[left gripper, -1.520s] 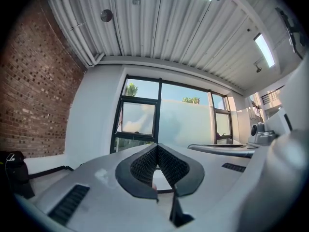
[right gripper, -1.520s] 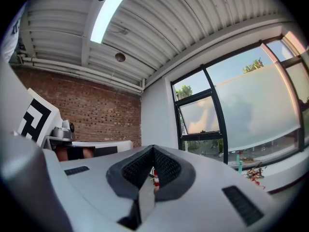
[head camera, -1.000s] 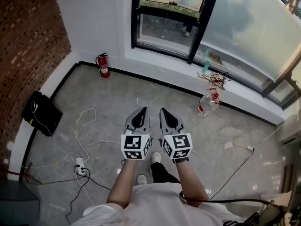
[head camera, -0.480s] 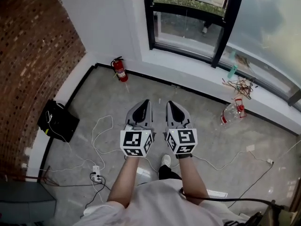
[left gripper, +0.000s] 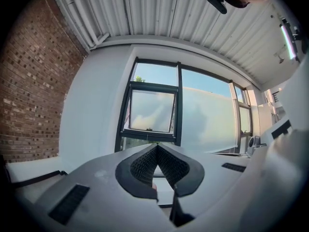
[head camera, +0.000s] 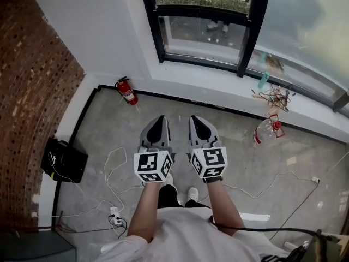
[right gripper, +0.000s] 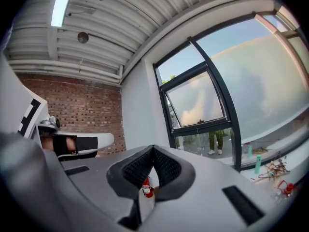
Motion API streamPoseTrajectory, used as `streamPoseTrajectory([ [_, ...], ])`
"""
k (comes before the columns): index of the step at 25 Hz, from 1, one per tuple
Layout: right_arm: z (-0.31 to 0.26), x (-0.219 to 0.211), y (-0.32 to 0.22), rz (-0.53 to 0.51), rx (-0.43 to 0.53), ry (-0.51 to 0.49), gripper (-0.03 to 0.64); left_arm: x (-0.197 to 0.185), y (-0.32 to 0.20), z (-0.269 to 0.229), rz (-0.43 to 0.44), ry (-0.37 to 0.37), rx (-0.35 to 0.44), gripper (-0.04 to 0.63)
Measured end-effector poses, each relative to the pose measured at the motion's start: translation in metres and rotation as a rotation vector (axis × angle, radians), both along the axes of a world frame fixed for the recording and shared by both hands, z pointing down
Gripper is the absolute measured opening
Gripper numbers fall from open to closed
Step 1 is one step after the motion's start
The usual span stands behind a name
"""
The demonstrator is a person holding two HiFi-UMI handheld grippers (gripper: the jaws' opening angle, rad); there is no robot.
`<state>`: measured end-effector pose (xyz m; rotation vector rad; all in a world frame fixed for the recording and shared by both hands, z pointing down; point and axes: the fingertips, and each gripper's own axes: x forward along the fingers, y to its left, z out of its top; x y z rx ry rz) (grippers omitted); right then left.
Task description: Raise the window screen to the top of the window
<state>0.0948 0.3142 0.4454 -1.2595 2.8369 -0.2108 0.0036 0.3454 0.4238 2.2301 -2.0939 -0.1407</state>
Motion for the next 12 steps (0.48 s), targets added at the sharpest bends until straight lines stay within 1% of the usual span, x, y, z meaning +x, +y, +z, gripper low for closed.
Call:
streamPoseTrajectory([
  [3,0.015,-0.008,-0.032,0.035,-0.027,0.002,-0.001,-0.006,-0.039,0.012,0.049,0.023,-0.012,-0.005],
  [7,0.017,-0.027,-0.086,0.065,0.002,0.037,-0.001,-0.021,-0.104,0.011,0.107,0.022,0.02,-0.005],
  [12,-0.017,-0.065,-0.179,0.136,0.083,0.042,-0.001,-0.064,-0.194,-0.025,0.17,-0.013,0.121,-0.005],
])
